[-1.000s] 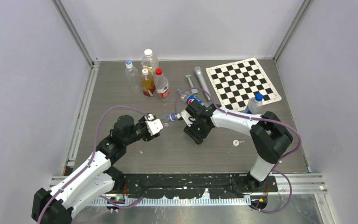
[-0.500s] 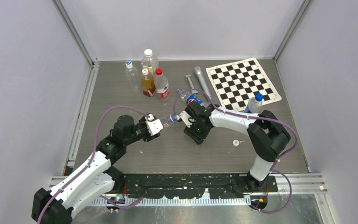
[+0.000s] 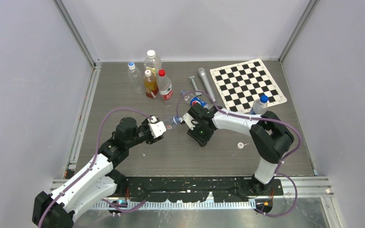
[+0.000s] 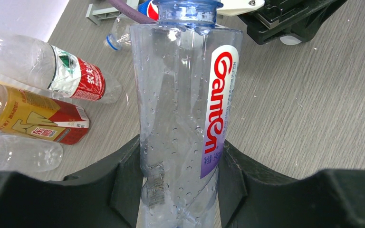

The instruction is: Screw on the bottle caps

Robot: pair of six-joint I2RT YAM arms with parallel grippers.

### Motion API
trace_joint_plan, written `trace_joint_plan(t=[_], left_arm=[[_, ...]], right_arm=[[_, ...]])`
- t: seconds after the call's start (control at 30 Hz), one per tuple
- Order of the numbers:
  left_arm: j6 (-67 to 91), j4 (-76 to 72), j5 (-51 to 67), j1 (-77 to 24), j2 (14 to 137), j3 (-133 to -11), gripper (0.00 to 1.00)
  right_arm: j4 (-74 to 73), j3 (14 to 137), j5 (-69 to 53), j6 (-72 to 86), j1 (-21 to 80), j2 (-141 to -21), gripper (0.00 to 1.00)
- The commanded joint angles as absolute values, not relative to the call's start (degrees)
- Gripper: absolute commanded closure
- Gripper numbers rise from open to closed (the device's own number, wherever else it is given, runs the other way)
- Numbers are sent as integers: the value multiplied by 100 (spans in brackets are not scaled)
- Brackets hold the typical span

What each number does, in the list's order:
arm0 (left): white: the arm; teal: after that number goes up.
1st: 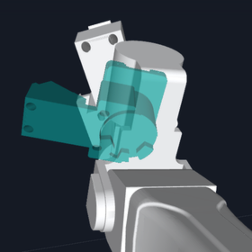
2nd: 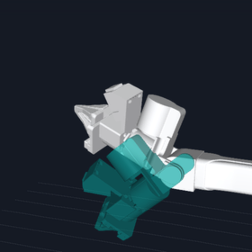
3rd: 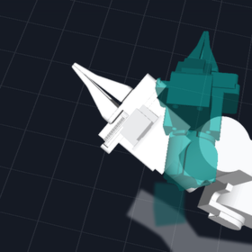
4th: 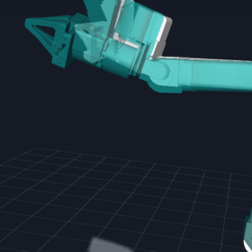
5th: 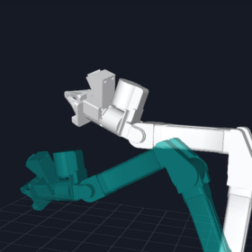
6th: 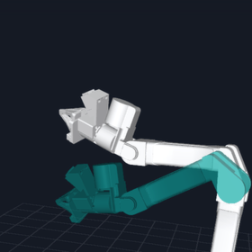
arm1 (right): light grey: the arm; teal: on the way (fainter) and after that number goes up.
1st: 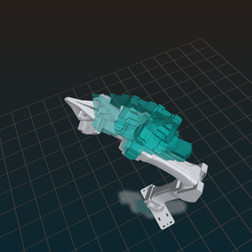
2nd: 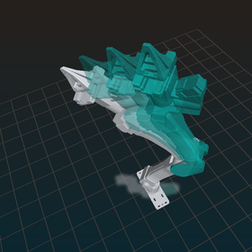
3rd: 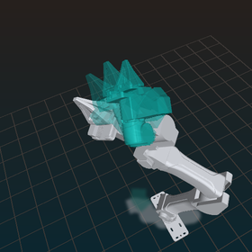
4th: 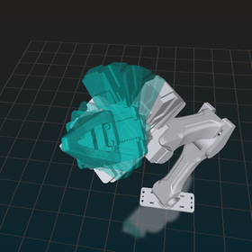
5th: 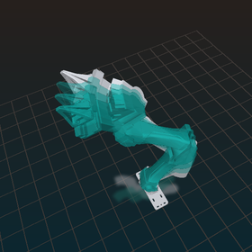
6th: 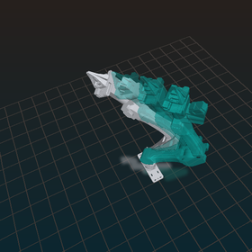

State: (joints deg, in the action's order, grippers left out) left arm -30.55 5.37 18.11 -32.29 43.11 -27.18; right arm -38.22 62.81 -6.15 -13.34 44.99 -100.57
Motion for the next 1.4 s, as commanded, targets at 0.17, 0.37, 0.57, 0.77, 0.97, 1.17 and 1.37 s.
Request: trace_joint_plan(t=[0.17, 0.37, 0.57, 0.77, 0.97, 1.17, 1.37], left_arm=[[-3163, 297, 2124, -3252, 4171, -2715, 100], [-3104, 246, 2531, -3252, 4202, -2804, 100], [-2892, 158, 2901, -3252, 4409, -3021, 100], [-2716, 154, 3134, -3252, 4545, -3190, 100], [-2518, 63, 3282, -3252, 4634, -3335, 100], [-2305, -219, 3494, -3252, 4760, -3375, 100], [-2265, -257, 3669, -3252, 4808, -3412, 100]], right_arm=[[-4014, 6698, -963, -1176, 4439, -9343, 63], [-4365, 7072, -1558, -1018, 4300, -8379, 64], [-4452, 7587, -2212, -755, 4145, -7657, 64], [-4078, 7854, -2873, -454, 4075, -7356, 64], [-3886, 7929, -3210, -333, 4069, -7393, 63], [-3687, 7923, -3343, -249, 4069, -7480, 63], [-3559, 7929, -3344, -214, 4047, -7526, 64]])
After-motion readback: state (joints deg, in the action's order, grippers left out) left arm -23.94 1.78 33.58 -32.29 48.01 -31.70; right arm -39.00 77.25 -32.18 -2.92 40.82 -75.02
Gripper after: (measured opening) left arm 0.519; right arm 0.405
